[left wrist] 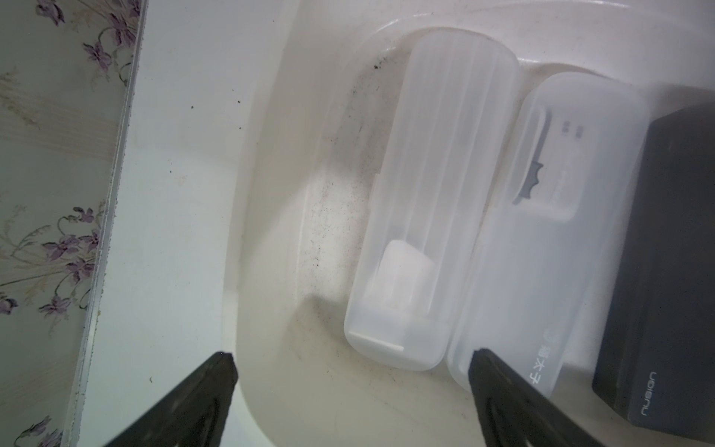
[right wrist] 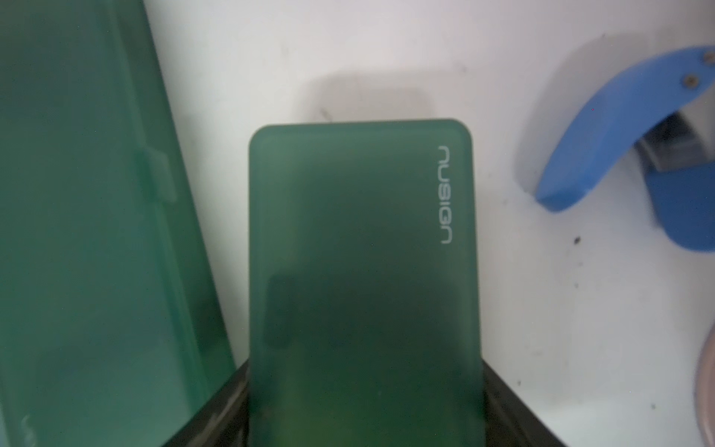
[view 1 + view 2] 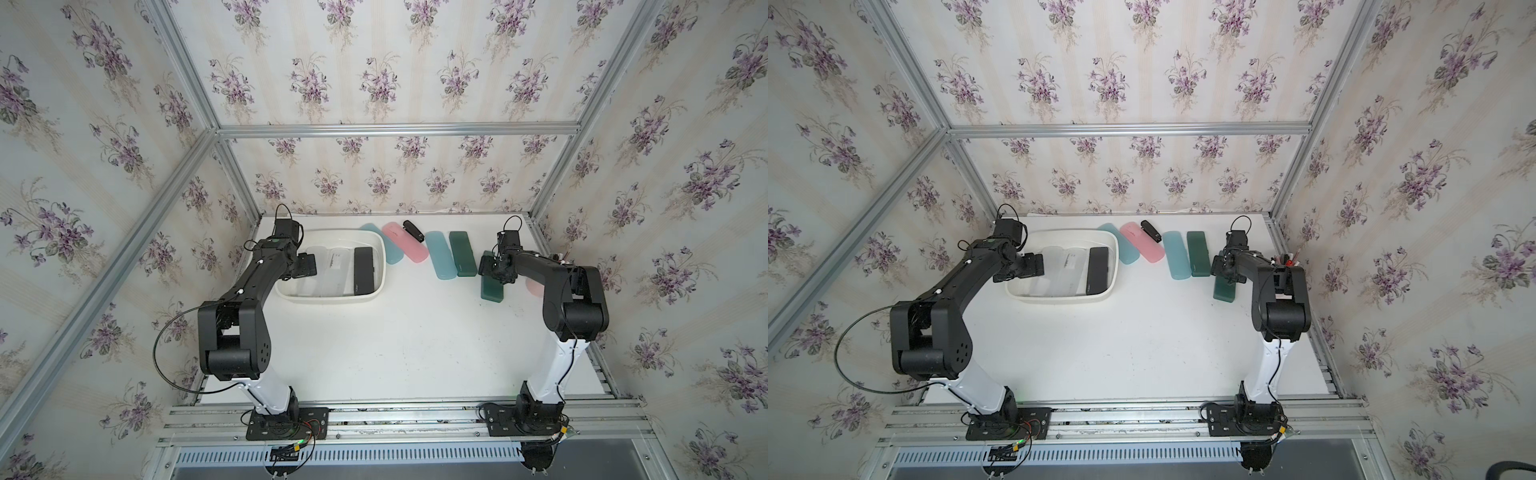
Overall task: Put the pencil case into the storage box
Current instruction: Pick up the pencil case from the center of the board, then place the pencil case at the storage box.
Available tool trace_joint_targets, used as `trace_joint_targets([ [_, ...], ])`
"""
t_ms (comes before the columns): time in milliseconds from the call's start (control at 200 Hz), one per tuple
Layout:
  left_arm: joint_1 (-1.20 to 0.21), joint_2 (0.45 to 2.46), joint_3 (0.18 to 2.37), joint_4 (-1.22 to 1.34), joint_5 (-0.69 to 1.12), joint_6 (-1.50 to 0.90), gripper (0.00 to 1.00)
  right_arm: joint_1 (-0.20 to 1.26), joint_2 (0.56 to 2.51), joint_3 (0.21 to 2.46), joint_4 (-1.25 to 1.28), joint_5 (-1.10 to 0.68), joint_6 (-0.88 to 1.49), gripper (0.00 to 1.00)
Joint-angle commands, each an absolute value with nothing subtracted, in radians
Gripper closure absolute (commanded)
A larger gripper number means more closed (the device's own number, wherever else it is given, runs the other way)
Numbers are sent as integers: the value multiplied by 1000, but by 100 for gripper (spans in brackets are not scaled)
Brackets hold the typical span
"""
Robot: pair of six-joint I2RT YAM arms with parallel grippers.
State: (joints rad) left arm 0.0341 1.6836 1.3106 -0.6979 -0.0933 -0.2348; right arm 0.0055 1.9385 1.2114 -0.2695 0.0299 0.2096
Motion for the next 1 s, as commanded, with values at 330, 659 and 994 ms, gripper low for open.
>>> trace_joint_targets([
  [330, 41, 1690, 1270, -663, -88, -241, 1, 86, 1614, 1170, -328, -110, 345, 38],
  [659, 67, 1677, 1269, -655, -50, -250, 1, 459, 1851, 1586, -390, -41, 486, 39],
  [994, 100, 1677, 1244, -631, -18, -253, 1, 672, 2389, 2351, -600, -25, 547, 39],
])
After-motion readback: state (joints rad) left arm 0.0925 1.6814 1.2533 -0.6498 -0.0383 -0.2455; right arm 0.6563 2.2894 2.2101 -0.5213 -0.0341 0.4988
